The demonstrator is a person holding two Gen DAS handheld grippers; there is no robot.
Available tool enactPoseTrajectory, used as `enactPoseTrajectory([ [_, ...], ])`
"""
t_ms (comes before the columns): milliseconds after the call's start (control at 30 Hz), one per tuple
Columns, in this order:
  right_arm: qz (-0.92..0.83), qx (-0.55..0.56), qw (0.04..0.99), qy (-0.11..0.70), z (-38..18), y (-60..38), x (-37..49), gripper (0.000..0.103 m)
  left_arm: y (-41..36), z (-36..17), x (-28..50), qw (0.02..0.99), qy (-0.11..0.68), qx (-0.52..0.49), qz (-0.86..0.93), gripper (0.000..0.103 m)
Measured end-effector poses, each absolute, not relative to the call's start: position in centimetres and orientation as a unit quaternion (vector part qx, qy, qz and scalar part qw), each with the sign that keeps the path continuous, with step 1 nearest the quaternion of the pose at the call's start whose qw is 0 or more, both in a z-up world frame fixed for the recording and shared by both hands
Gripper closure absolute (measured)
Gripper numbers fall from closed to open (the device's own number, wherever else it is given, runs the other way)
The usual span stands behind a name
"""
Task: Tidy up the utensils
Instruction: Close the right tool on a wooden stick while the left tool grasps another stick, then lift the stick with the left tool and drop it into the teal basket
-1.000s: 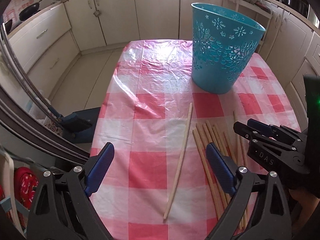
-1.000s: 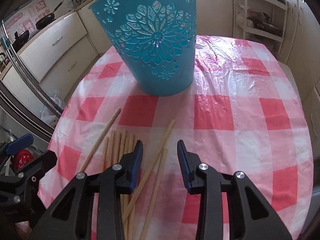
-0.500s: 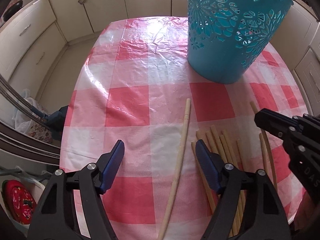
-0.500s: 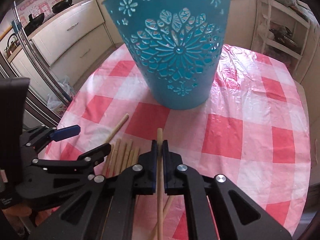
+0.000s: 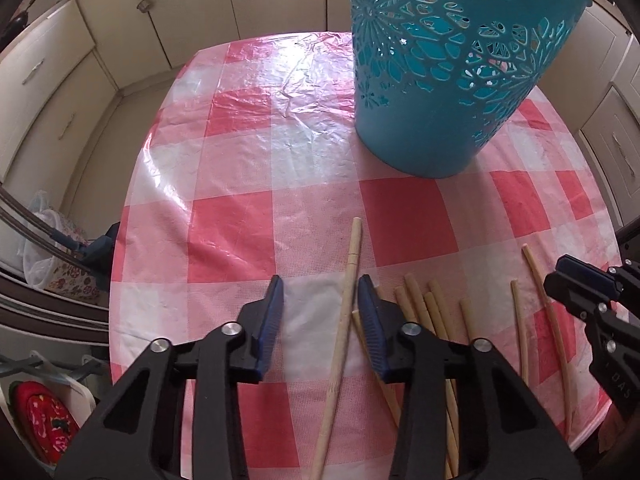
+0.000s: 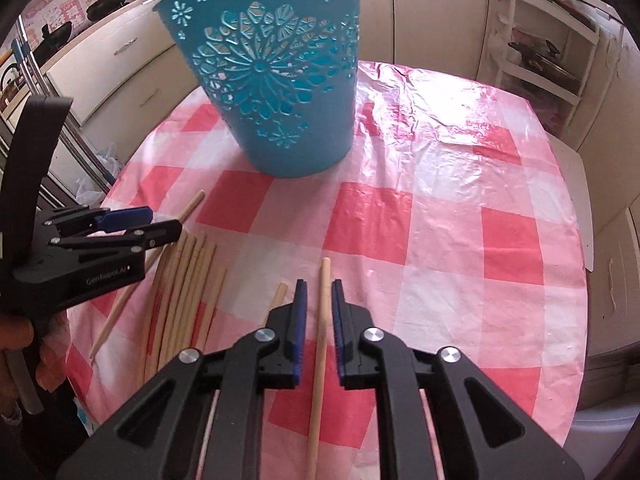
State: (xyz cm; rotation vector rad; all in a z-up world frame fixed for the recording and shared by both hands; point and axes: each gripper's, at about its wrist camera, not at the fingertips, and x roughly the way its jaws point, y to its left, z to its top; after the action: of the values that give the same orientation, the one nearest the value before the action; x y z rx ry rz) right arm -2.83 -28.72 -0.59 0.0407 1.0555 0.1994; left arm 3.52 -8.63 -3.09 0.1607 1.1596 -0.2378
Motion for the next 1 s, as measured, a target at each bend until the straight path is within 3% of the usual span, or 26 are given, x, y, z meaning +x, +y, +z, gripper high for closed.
enactPoseTrajectory([
  [33,0.095,0.016,0.861,0.500,-0.5,-28.8,-3.1,0.072,-8.6,-3.0,3.7,0.825,0.548,0.074,-0.114,0.078],
  [233,0.089,0.006,0.856,0.509,-1.8,-29.3,-4.3,0.071,-8.6,-2.9,4.5,0.818,0.558,0.076,-0.117,0.078],
  [300,0.088,-0.012,0.855,0.510,-2.5,-28.8,-4.4,0.080,-9.1,-2.9,4.5,0.820,0.554,0.090,-0.115,0.084],
  [333,0.084,-0.032,0.861,0.501,-2.6,-28.3,-4.6,0.084,-9.4,-2.9,4.4,0.820,0.553,0.092,-0.121,0.097],
  [367,0.086,-0.041,0.863,0.497,-2.6,-28.1,-4.7,0.086,-9.6,-2.8,4.4,0.819,0.552,0.098,-0.119,0.098],
  [400,0.093,-0.037,0.861,0.498,-2.7,-28.1,-4.7,0.096,-9.7,-2.7,4.4,0.818,0.553,0.101,-0.119,0.098],
  [500,0.094,-0.032,0.864,0.493,-2.8,-28.3,-4.7,0.097,-9.0,-1.2,3.7,0.828,0.541,0.082,-0.123,0.098],
  [700,0.097,-0.004,0.865,0.493,-3.0,-28.7,-4.8,0.097,-5.4,6.2,0.7,0.861,0.481,0.001,-0.168,0.098],
  [1000,0.105,0.027,0.862,0.495,-3.1,-28.7,-4.6,0.097,-5.0,20.9,-0.7,0.924,0.292,-0.104,-0.223,0.098],
])
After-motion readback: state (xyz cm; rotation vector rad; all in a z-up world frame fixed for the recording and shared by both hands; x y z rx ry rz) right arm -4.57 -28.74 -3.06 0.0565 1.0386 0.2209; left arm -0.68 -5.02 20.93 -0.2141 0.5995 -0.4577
